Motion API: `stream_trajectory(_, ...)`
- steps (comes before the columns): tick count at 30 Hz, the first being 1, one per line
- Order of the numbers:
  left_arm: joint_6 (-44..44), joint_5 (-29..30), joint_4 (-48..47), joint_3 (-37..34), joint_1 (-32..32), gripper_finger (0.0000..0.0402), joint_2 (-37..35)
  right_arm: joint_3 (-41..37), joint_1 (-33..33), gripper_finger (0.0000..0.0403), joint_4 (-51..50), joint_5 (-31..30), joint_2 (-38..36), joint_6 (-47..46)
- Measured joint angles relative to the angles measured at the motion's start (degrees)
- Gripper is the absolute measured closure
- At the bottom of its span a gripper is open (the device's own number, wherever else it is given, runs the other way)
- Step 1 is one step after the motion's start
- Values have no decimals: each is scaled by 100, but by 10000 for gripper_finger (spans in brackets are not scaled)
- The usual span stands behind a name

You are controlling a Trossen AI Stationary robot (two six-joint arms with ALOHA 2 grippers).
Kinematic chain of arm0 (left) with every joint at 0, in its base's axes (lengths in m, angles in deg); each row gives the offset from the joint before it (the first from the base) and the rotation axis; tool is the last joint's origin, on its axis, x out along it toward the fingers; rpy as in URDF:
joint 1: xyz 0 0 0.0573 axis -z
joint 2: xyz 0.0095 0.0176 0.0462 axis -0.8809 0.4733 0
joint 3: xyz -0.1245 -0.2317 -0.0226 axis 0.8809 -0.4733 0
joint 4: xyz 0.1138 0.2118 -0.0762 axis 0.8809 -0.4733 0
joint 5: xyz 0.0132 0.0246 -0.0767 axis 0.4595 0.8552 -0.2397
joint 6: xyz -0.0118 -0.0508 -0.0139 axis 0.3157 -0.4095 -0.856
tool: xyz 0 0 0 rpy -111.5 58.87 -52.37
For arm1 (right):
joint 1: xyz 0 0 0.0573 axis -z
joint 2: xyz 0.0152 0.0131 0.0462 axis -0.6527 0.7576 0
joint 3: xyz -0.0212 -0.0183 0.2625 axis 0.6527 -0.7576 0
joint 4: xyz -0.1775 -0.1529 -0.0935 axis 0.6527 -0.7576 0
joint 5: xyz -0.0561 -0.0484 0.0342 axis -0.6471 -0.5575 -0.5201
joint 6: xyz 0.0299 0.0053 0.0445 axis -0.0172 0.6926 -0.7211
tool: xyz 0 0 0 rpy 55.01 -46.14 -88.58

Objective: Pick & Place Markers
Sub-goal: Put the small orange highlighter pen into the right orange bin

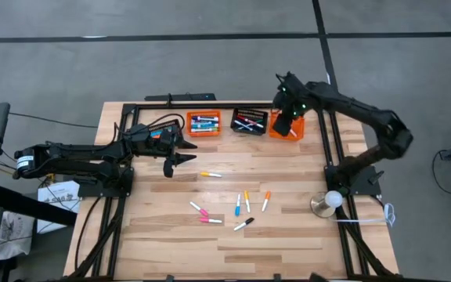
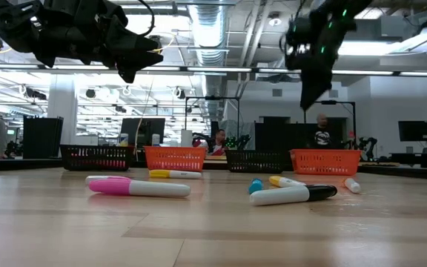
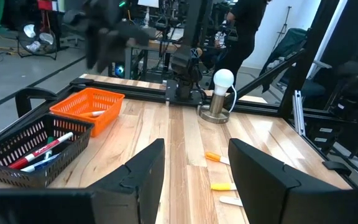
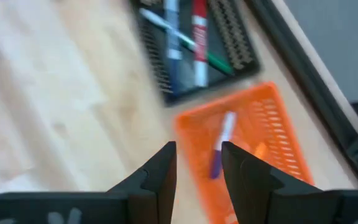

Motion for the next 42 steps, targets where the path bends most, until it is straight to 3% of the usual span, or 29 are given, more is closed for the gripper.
stream_trajectory(6,0,0,-2,0,-1,224,-2,0,-1176,284,-304,0,-744,-763)
stream_trajectory(12,0,0,-2,0,-1,224,0,0,-2569,284,-351,0,-1018,-1745)
stream_trajectory(20,0,-2,1,0,-2,224,0,7,-4042,284,-298,-143,-793,-4288)
stream_trajectory(25,0,-2,16,-7,-2,224,0,4,-4471,284,-477,-472,-493,-5997)
stream_trajectory(32,0,-2,1,-11,-2,224,0,0,-4807,284,-440,-464,220,-7217)
stream_trajectory(42,-2,-2,-4,-11,-1,224,0,-4,-5531,284,-293,-334,1169,-7647)
